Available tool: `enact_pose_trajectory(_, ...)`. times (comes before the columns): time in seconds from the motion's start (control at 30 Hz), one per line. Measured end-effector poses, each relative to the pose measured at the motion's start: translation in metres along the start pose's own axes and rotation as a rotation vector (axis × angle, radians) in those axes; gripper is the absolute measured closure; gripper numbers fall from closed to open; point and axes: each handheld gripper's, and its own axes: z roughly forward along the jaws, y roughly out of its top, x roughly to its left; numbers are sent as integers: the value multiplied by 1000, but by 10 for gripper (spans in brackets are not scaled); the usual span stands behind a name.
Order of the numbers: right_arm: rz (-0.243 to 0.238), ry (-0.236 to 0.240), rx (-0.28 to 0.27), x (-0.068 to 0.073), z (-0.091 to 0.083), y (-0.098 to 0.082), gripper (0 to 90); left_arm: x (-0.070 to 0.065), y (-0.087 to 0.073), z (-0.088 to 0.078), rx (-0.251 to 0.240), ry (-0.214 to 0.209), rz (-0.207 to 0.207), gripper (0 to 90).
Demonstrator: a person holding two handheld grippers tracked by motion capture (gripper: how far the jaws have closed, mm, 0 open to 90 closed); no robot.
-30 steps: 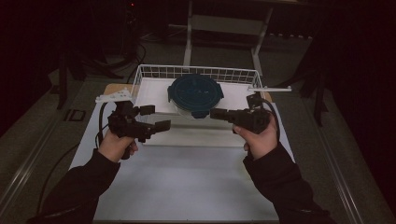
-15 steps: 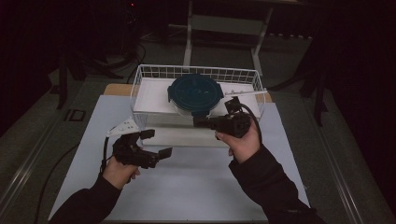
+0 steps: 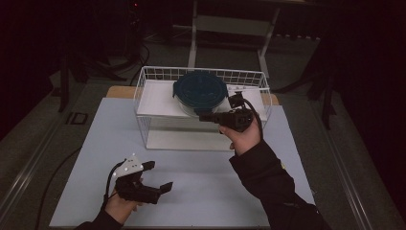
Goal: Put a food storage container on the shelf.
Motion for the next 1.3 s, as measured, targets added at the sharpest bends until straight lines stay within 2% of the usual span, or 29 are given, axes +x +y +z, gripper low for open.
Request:
enact_pose_trajectory(0.2,9,-24,-2,-3,5,7,900,1,-11,0,1,23,-2,4)
enact_pose_trajectory(0.33,17,-30,-9,-7,8,10,900,2,-11,-1,-19,6,4,4)
enact_pose_trajectory(0.5,27,-52,-15,-12,9,14,900,3,-10,-2,-37,15,10,4)
enact_pose_trajectory(0.7,42,-39,-13,-17,14,12,900,4,-12,0,-31,13,4,4)
enact_pose_trajectory(0.77,34,-23,-21,-15,13,12,892,3,-13,1,-24,14,17,4)
enact_pose_trajectory(0.93,2,-28,-28,-11,8,4,806,3,-14,2,-23,7,19,4)
enact_pose_trajectory(1.03,-45,-45,-33,-9,0,-3,685,2,-14,1,-27,2,24,4)
enact_pose_trajectory(1.1,-47,-41,-36,-10,-2,-5,685,2,-14,1,-27,2,24,4)
enact_pose_trajectory(1.13,-47,-41,-36,-10,-2,-5,641,1,-14,-1,-34,-5,29,4)
enact_pose_trajectory(1.17,-63,-38,-46,-11,-12,-13,497,1,-13,-1,-34,-9,32,4)
enact_pose_trajectory(1.23,-85,-42,-63,-11,-21,-21,364,1,-13,-3,-34,-11,46,4)
enact_pose_trajectory(1.27,-90,-43,-70,-12,-24,-24,324,0,-12,-4,-32,-11,49,4)
enact_pose_trajectory(1.3,-90,-43,-70,-12,-24,-24,324,0,-12,-4,-32,-11,49,4)
